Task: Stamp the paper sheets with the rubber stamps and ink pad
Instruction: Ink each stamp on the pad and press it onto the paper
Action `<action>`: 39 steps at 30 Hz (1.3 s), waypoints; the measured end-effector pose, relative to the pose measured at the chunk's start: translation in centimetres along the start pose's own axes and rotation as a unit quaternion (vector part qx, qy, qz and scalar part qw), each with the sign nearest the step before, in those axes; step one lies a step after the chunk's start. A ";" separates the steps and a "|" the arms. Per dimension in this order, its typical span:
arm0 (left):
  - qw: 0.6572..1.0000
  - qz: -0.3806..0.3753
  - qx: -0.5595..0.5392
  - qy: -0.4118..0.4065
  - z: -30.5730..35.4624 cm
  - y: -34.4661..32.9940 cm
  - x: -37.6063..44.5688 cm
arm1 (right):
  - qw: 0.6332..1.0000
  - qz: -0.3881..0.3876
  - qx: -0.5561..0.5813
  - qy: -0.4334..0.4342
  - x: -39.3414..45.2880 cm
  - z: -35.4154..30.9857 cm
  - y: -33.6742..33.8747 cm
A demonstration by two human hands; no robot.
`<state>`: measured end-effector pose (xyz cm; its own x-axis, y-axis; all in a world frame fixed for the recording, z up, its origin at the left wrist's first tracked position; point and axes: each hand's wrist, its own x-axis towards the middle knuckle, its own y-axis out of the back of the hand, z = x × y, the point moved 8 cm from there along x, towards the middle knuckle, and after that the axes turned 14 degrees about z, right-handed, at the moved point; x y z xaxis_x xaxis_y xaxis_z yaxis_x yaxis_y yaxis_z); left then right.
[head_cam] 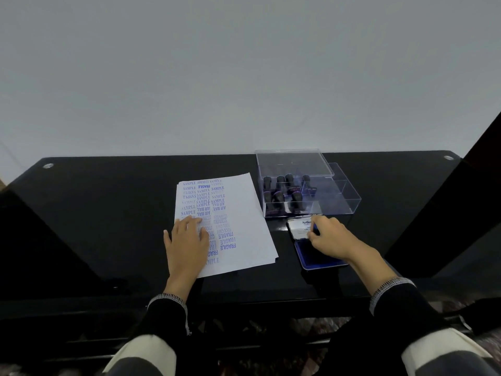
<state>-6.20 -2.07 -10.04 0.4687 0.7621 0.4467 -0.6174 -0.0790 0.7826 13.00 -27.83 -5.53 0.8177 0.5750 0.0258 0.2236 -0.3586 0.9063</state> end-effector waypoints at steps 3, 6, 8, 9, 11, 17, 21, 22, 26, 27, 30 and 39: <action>1.000 0.001 -0.002 0.000 -0.1 0.0 0.0 | 1.000 -0.009 -0.003 -0.001 0.1 -0.2 0.0; 1.000 -0.001 0.002 0.001 -0.2 0.0 0.0 | 1.000 -0.008 -0.007 0.003 0.0 -0.4 0.0; 1.000 -0.002 0.003 0.002 -0.2 0.0 0.0 | 1.000 -0.003 -0.017 0.006 -0.2 -0.4 0.0; 1.000 -0.002 0.004 0.002 -0.1 -0.1 0.0 | 1.000 0.000 -0.024 0.005 -0.3 -0.4 0.1; 1.000 0.001 0.004 0.002 -0.1 0.0 0.0 | 0.999 0.008 -0.039 0.001 -0.3 -0.4 0.2; 0.999 0.032 0.010 -0.005 0.4 1.0 0.0 | 0.998 0.066 -0.003 -0.011 -1.2 -2.0 0.8; 0.999 0.029 0.013 0.001 0.3 1.4 0.2 | 0.973 0.012 0.229 -0.008 -2.4 -5.9 -1.6; 1.000 0.021 0.013 0.000 0.3 1.5 0.3 | 0.968 0.004 0.251 -0.004 -2.5 -6.8 -2.3; 0.999 -0.042 -0.031 0.008 -0.7 1.7 0.9 | 0.957 0.025 0.285 0.051 -2.5 -9.8 -4.1; 0.997 -0.061 -0.052 0.012 -1.1 1.6 0.9 | 0.954 0.038 0.288 0.071 -2.4 -10.4 -4.3; 0.990 -0.097 -0.100 -0.010 -1.9 1.7 0.1 | 0.952 0.063 0.274 0.119 -2.4 -12.3 -5.0; 0.992 -0.081 -0.052 -0.082 -1.9 1.3 -0.6 | 0.964 0.027 0.187 0.186 -2.3 -14.5 -7.1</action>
<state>-8.51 -1.43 -10.13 0.6584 0.6433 0.3907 -0.5834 0.1081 0.8050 1.85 -15.92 -5.87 0.6020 0.7470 0.2823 0.4187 -0.5963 0.6849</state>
